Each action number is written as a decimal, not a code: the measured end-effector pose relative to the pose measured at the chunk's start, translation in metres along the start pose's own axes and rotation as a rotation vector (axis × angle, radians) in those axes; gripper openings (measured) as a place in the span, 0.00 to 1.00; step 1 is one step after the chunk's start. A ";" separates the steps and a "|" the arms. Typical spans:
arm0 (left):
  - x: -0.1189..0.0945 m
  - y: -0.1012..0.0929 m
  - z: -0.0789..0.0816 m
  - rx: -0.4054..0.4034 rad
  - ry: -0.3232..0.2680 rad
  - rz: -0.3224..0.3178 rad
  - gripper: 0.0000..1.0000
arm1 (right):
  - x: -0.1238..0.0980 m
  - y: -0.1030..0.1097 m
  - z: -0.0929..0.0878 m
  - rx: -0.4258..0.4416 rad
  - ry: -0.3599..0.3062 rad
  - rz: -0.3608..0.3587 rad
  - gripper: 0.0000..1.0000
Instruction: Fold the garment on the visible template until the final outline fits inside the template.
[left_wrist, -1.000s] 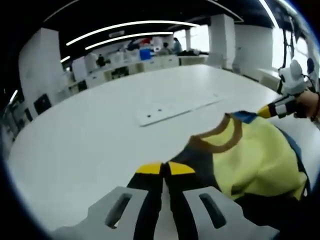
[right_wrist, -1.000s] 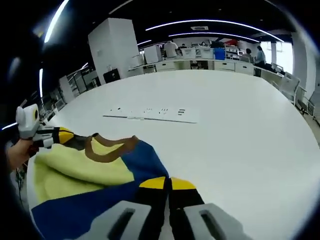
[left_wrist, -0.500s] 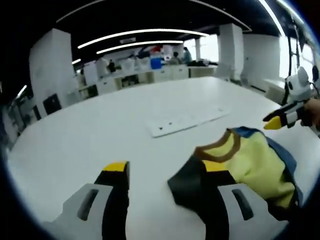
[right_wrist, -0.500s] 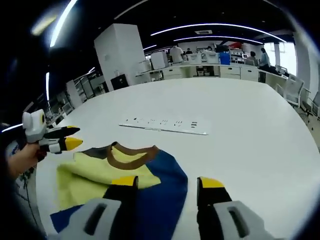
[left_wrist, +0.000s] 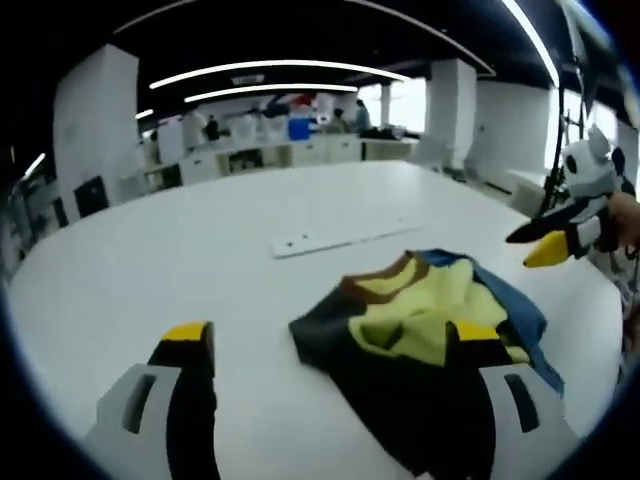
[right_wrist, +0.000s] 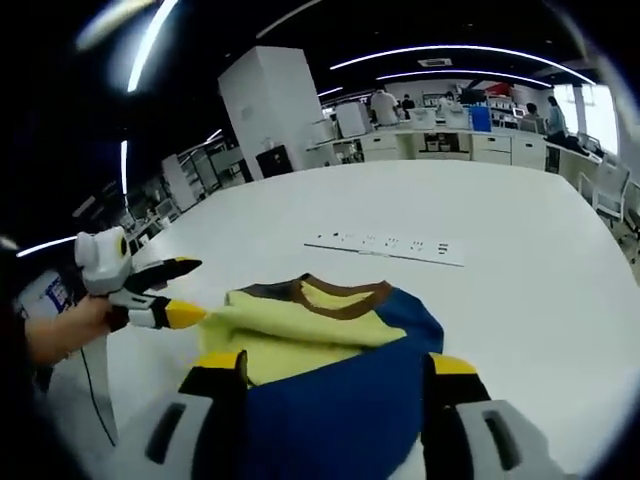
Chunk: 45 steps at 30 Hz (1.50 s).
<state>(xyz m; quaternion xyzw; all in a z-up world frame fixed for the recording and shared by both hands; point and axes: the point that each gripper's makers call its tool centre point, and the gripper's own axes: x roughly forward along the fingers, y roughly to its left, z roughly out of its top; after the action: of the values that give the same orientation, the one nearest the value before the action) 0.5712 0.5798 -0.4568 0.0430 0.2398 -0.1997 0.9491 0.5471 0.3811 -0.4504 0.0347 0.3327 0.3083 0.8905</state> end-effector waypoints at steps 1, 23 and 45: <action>-0.003 -0.002 0.000 0.006 -0.002 -0.002 0.91 | -0.002 0.008 -0.004 -0.007 0.007 0.016 0.74; -0.027 -0.060 -0.025 0.052 0.042 -0.072 0.95 | -0.029 0.094 -0.067 -0.127 0.013 0.114 0.65; -0.027 -0.091 -0.068 -0.041 0.128 -0.094 0.42 | -0.004 0.121 -0.112 -0.300 0.039 0.089 0.21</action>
<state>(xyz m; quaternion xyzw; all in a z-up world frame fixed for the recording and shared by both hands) 0.4830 0.5188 -0.5029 0.0250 0.3057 -0.2362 0.9220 0.4126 0.4599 -0.5024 -0.0899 0.2981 0.3946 0.8645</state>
